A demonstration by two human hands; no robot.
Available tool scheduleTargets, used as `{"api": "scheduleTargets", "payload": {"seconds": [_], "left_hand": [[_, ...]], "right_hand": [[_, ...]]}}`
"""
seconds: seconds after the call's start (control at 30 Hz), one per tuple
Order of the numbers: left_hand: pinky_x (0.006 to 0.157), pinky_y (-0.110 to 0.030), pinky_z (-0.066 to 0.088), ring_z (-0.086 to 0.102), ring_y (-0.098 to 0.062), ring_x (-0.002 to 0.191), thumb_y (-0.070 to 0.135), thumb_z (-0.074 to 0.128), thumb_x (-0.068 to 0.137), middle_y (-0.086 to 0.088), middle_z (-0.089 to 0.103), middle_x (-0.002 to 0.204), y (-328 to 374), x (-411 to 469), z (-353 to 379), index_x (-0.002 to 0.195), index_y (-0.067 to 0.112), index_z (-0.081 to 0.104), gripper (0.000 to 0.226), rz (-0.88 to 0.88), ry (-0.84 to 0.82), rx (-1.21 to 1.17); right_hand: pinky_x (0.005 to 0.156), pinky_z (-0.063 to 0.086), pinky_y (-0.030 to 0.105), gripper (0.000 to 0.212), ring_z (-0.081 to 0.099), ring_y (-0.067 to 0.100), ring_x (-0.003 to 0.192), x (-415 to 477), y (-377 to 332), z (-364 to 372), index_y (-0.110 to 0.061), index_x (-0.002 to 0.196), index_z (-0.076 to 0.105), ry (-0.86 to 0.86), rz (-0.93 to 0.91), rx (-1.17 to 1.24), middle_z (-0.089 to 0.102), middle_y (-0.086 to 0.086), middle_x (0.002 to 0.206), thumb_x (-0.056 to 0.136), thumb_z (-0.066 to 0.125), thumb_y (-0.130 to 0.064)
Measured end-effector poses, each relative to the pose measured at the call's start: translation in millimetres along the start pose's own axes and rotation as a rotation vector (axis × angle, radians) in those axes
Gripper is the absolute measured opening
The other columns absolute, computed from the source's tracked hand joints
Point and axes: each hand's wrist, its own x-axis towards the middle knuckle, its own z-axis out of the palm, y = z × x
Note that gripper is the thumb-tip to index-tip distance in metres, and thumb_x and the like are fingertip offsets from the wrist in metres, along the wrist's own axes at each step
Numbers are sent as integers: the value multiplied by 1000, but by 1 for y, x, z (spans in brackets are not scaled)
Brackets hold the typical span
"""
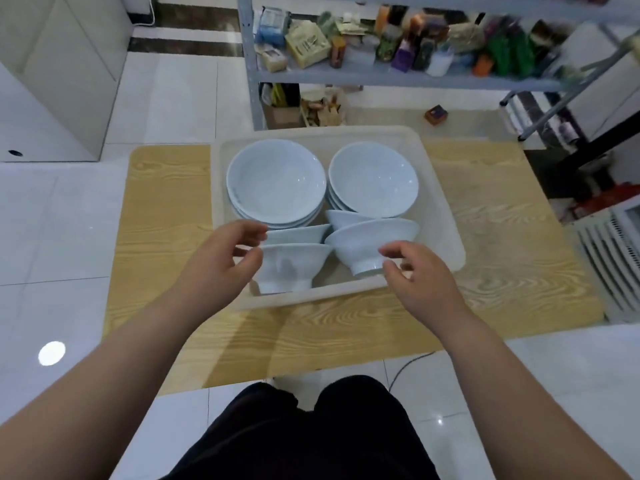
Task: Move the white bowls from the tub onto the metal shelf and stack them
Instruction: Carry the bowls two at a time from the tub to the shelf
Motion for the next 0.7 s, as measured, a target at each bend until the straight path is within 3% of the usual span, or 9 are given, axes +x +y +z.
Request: {"api": "scheduleTargets", "payload": {"seconds": [0.1,0.17,0.3,0.4,0.5,0.6,0.7], "left_hand": [[94,-28,48,58,-6,107,17,57,93,12,60,117,3,54,9,125,26,57,34,54,-50,268],[94,-30,46,56,-12,113,16,55,95,9,57,127,2,85,18,133,28,53,40,31,-153,494],[100,-36,45,51,-22,126,0,48,92,2,49,143,-1,129,33,142,31,44,59,-142,-413,862],[102,-35,43,50,-22,127,5,53,90,1,50,141,-8,150,35,140,33,47,58,-210,-543,974],[99,-36,46,53,-21,123,19,64,87,3,53,137,-12,162,38,138,33,48,56,-238,-608,1095],[92,-35,50,56,-19,114,16,62,86,6,58,126,-14,166,45,130,34,55,49,-221,-600,1157],[88,-36,51,58,-20,107,10,55,88,4,59,119,-11,164,47,127,31,57,44,-197,-608,1199]], "right_hand": [[91,47,29,25,58,13,105,66,14,-14,-15,113,66,16,-191,-164,65,-2,110,93,53,-6],[93,45,33,37,56,20,113,110,31,-29,-18,117,65,-43,-255,-318,63,1,117,91,48,2],[97,43,33,55,46,17,129,179,66,-52,-31,133,54,-366,-201,-639,51,-6,139,89,47,1],[104,42,38,57,45,17,132,196,88,-55,-34,139,49,-549,-241,-688,46,-8,146,88,58,-10],[105,38,34,52,47,22,128,206,106,-48,-30,139,52,-615,-367,-719,51,-5,144,90,59,-15],[101,31,29,44,52,25,118,211,119,-39,-29,134,57,-574,-509,-746,58,-4,136,92,55,-14],[94,38,34,37,56,29,109,216,127,-38,-24,126,64,-548,-571,-695,66,1,122,91,59,-15]]}}
